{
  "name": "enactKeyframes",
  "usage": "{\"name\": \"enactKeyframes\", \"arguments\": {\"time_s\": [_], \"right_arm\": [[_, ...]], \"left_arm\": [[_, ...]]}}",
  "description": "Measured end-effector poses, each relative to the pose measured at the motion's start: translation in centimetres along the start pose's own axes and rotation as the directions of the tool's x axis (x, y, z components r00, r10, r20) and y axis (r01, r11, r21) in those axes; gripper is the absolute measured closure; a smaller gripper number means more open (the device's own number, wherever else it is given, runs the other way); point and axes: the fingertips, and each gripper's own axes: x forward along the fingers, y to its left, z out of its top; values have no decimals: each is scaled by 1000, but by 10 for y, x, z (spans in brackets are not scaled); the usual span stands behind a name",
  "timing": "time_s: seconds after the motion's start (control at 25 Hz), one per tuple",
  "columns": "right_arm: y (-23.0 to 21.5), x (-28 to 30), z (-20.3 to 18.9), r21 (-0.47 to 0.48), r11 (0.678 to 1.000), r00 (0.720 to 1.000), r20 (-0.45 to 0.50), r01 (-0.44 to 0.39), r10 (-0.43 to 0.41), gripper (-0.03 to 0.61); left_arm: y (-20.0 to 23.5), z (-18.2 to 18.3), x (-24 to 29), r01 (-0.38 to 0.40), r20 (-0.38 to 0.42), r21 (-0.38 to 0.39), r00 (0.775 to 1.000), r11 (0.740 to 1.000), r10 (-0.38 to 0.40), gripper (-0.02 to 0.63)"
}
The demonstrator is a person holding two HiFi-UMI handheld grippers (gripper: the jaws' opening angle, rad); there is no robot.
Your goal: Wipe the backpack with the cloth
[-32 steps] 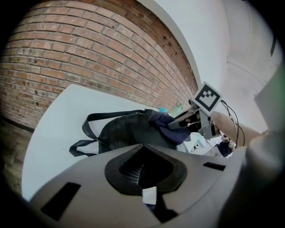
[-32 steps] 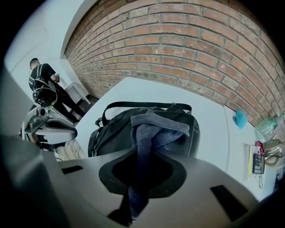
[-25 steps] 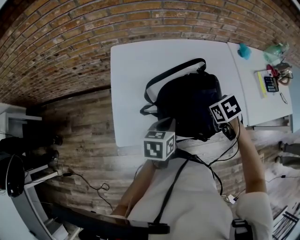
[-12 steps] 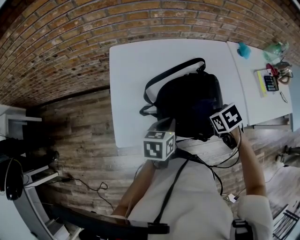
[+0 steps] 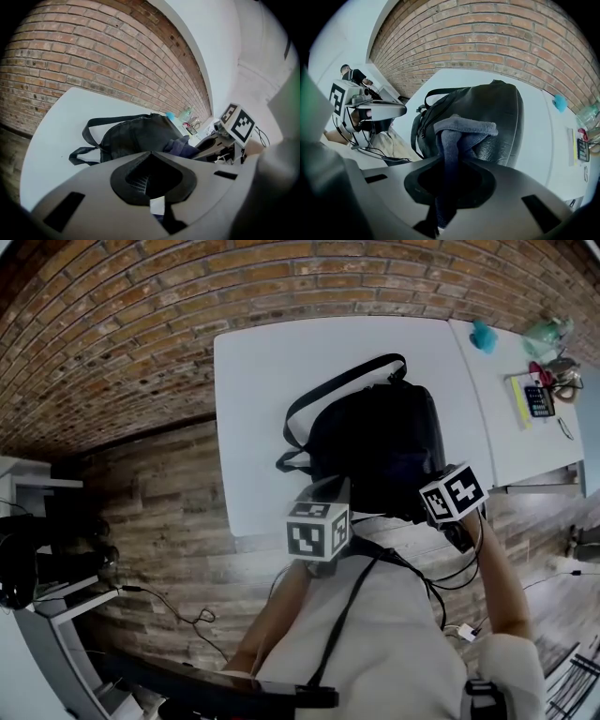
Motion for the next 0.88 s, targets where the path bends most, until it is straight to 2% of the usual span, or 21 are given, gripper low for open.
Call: {"name": "enactKeyframes", "arguments": {"time_s": [0.4, 0.88], "right_arm": [[10, 1, -24, 27, 999, 999, -22, -30, 31, 540], [17, 2, -35, 36, 997, 997, -40, -65, 67, 540]], "left_arm": [[-4, -4, 1, 3, -4, 1, 1000, 1000, -3, 611], [-4, -6, 1, 3, -6, -1, 1000, 1000, -3, 611]]}}
